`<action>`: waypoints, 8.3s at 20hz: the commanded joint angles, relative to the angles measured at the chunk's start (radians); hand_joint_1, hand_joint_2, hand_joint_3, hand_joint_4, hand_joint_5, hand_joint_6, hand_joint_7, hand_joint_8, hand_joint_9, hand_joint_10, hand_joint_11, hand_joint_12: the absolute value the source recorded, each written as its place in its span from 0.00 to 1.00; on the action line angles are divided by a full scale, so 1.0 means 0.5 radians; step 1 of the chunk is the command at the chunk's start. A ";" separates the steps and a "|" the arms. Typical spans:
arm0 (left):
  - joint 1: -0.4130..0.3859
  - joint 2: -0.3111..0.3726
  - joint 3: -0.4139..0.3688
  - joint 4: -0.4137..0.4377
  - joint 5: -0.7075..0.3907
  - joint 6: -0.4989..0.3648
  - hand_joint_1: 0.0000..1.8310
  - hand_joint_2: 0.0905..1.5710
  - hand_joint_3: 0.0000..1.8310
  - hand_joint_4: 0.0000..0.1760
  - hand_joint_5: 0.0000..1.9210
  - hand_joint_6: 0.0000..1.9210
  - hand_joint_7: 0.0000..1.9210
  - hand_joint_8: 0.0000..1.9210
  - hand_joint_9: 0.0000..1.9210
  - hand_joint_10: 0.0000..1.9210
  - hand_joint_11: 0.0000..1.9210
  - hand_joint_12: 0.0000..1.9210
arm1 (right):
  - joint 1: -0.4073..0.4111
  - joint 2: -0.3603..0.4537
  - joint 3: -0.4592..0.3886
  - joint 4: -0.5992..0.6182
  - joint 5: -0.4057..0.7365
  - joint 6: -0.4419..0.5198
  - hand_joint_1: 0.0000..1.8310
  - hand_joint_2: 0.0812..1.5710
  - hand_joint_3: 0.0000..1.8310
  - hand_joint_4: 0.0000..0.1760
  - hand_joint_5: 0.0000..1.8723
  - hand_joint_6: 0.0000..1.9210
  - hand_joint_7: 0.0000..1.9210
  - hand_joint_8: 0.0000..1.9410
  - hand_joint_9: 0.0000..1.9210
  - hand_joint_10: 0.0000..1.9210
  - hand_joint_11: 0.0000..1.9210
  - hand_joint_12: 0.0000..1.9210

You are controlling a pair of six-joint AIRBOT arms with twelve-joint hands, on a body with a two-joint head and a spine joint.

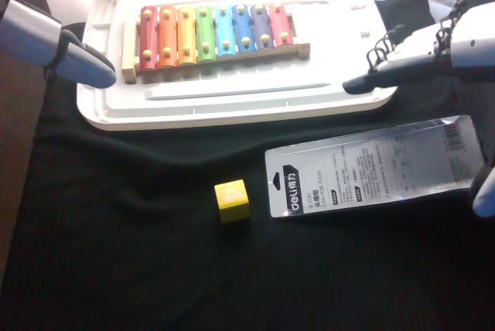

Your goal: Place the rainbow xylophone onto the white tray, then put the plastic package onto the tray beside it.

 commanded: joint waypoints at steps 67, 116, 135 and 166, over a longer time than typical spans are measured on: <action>0.235 -0.053 -0.023 -0.252 -0.275 0.108 0.47 0.41 0.00 0.00 0.00 0.00 0.01 0.00 0.00 0.00 0.00 0.00 | -0.312 -0.240 0.208 0.311 -0.072 0.024 0.63 0.73 0.00 0.00 0.47 0.58 0.55 0.65 0.61 0.78 0.62 0.89; 0.286 -0.062 -0.006 -0.265 -0.296 0.109 0.43 0.41 0.00 0.00 0.00 0.00 0.00 0.00 0.00 0.00 0.01 0.00 | 0.314 -0.676 0.740 1.553 -0.124 -0.793 0.70 0.66 0.00 0.00 0.53 0.36 0.62 0.45 0.89 0.03 0.75 0.49; 0.286 -0.050 -0.026 -0.267 -0.307 0.109 0.45 0.42 0.00 0.00 0.00 0.00 0.00 0.00 0.00 0.00 0.01 0.02 | 0.000 -0.923 1.028 1.750 -0.129 -0.645 0.71 0.64 0.00 0.00 0.47 0.15 0.49 0.79 0.54 0.95 0.59 1.00; 0.486 0.063 -0.143 -0.686 -0.879 0.302 0.42 0.44 0.00 0.00 0.00 0.00 0.00 0.00 0.01 0.00 0.02 0.02 | -0.068 -0.477 0.510 2.035 0.645 -0.820 0.45 0.37 0.00 1.00 0.00 0.00 0.00 0.00 0.00 0.00 0.01 0.00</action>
